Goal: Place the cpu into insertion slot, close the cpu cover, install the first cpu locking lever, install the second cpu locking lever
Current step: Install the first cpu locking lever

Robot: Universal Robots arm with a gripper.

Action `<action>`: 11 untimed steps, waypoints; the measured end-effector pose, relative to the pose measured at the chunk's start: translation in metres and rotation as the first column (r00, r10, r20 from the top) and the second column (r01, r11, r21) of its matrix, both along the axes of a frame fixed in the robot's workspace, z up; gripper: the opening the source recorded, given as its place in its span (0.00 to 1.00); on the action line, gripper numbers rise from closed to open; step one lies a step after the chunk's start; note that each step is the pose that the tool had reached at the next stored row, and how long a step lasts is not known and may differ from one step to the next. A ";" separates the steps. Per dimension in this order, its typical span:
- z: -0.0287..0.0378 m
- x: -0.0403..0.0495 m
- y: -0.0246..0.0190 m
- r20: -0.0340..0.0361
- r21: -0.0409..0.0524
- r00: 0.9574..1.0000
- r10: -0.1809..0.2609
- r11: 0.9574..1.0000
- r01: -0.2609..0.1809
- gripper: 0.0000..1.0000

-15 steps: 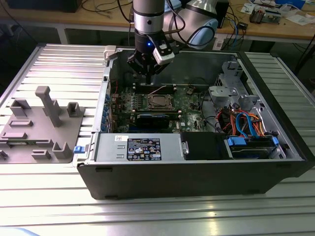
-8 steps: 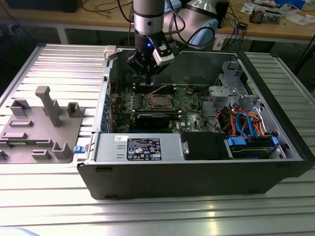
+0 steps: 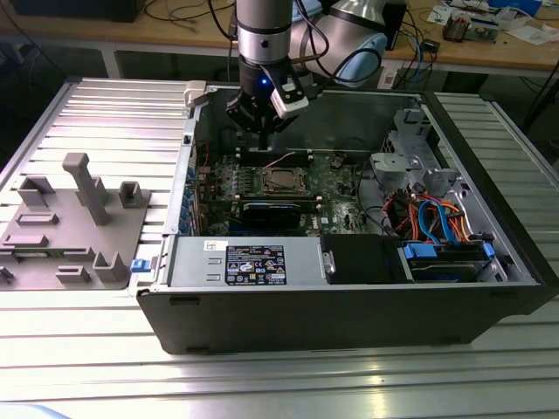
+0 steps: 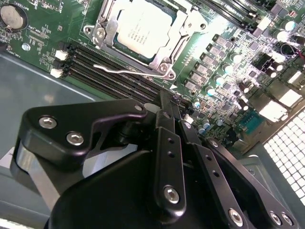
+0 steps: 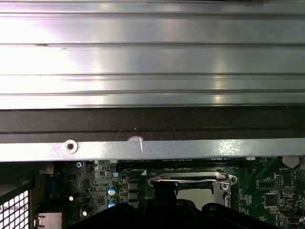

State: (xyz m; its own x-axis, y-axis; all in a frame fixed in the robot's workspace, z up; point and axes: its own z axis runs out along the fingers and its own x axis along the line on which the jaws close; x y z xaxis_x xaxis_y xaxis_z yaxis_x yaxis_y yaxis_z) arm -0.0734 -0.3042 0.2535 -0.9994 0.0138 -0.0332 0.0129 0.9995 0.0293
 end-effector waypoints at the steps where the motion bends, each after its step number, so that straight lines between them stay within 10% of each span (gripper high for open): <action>1: -0.0004 0.0000 0.0000 0.000 0.000 1.000 0.000 1.000 0.000 0.11; 11: -0.0062 0.0038 0.0000 0.000 0.000 1.000 0.000 1.000 0.000 0.11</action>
State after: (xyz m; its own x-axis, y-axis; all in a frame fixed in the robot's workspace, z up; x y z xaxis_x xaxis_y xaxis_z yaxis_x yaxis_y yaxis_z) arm -0.0695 -0.3042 0.2473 -0.9994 0.0139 -0.0330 0.0130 0.9995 0.0288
